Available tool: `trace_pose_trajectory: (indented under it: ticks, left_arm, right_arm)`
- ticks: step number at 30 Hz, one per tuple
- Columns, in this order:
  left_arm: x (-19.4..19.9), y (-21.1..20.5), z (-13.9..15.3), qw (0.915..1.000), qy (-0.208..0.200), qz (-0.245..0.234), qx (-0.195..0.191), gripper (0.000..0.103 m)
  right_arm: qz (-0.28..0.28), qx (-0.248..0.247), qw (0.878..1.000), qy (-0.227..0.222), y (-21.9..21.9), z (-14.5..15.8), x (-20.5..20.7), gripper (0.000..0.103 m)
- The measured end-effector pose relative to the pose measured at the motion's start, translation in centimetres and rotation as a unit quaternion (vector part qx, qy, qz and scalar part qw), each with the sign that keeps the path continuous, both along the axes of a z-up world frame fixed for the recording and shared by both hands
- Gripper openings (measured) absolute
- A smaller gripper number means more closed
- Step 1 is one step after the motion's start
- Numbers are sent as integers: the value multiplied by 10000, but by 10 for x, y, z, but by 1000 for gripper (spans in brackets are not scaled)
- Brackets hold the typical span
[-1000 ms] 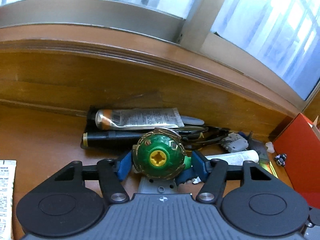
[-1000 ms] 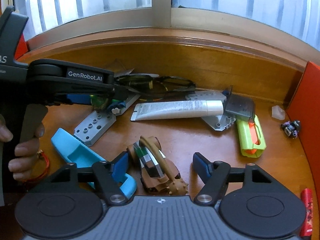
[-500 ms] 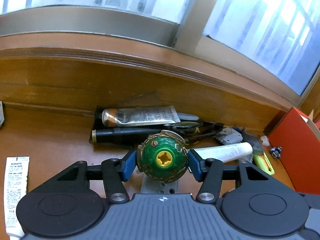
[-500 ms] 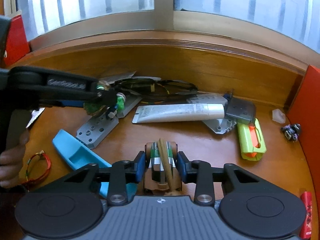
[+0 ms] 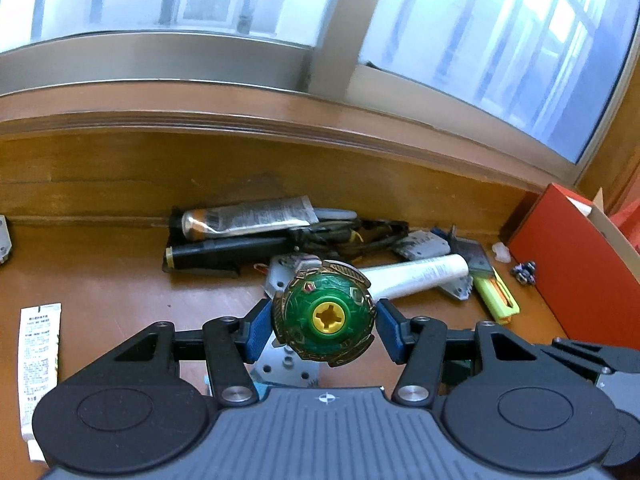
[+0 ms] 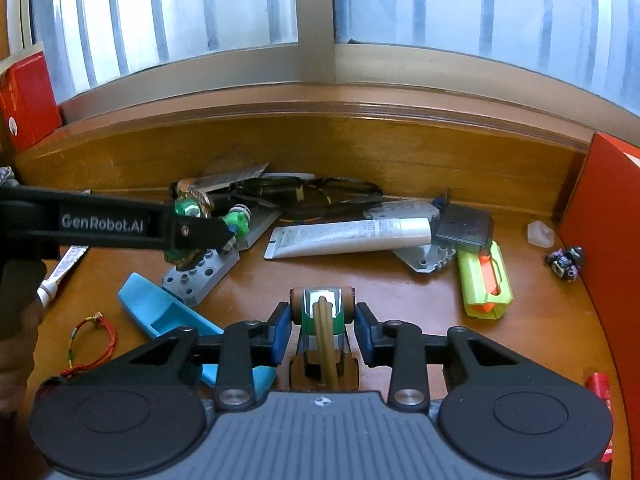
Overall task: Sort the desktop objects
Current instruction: 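Lift the spinning top and toy car and carry them toward the box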
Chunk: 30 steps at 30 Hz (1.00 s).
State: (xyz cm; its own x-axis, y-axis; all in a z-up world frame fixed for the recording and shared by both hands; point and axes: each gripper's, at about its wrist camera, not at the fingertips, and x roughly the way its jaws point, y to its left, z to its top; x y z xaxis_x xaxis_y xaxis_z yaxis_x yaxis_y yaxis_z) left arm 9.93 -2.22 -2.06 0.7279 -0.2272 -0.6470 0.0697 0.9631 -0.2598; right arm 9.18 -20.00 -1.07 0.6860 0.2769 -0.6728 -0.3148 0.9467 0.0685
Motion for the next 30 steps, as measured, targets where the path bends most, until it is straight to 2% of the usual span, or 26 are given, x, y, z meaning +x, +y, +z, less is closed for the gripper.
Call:
trace_pose_trajectory:
  ticks: [30]
  left_arm:
    - [-53, -34, 30, 9983, -344, -387, 251, 56]
  right_arm:
    - [-346, 302, 9973, -571, -35, 33, -57, 36]
